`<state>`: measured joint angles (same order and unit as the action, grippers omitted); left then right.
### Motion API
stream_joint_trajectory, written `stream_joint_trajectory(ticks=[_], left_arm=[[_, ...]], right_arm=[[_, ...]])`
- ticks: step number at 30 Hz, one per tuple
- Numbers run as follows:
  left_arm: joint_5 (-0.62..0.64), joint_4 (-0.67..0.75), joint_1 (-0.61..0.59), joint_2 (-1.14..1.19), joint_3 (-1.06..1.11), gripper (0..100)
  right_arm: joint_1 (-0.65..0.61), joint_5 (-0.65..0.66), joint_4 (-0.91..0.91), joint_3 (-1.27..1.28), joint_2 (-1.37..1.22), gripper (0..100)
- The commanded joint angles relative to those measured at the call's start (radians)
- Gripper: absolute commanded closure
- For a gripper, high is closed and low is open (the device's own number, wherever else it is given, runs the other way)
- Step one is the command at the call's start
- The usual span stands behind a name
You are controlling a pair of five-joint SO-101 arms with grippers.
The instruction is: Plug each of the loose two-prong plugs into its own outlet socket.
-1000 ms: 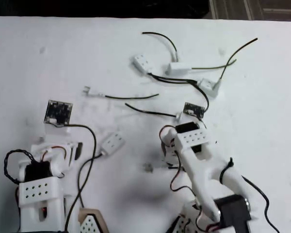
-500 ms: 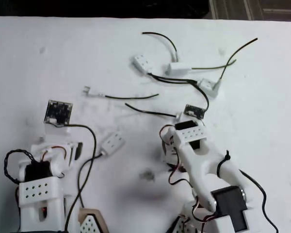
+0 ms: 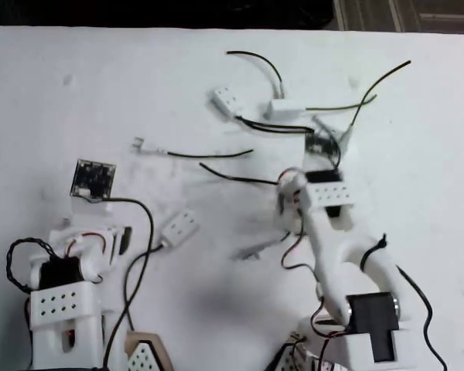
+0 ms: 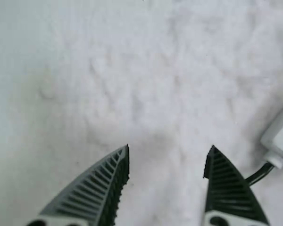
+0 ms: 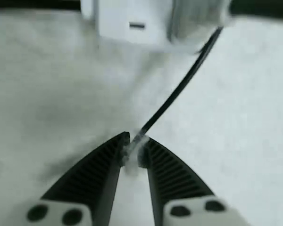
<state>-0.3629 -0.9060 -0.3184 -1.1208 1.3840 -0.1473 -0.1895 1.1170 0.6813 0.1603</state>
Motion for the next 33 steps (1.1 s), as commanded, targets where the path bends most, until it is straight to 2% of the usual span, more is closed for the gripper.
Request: stream_joint_trajectory(ticks=[1, 6, 13, 15, 21, 28, 33], left_arm=[[0.006, 0.021, -0.007, -0.019, -0.003, 74], [0.006, 0.021, -0.007, -0.019, -0.003, 74], [0.006, 0.021, -0.007, -0.019, -0.003, 74], [0.006, 0.021, -0.007, -0.019, -0.003, 74], [0.006, 0.021, -0.007, -0.019, -0.003, 74], [0.006, 0.021, -0.007, -0.019, -0.003, 74], [0.005, 0.021, -0.007, -0.019, -0.003, 74]], right_arm=[[0.035, 0.196, -0.012, -0.104, 0.005, 98.1], [0.030, 0.377, -0.012, -0.161, 0.005, 98.1], [0.039, 0.712, -0.105, -0.193, -0.005, 98.1], [0.038, 0.723, -0.097, -0.193, -0.007, 96.1], [0.028, 0.694, -0.001, -0.201, 0.004, 77.2], [0.035, 0.698, 0.213, -0.255, -0.004, 76.5], [0.038, 0.700, 0.191, -0.229, -0.050, 76.5]])
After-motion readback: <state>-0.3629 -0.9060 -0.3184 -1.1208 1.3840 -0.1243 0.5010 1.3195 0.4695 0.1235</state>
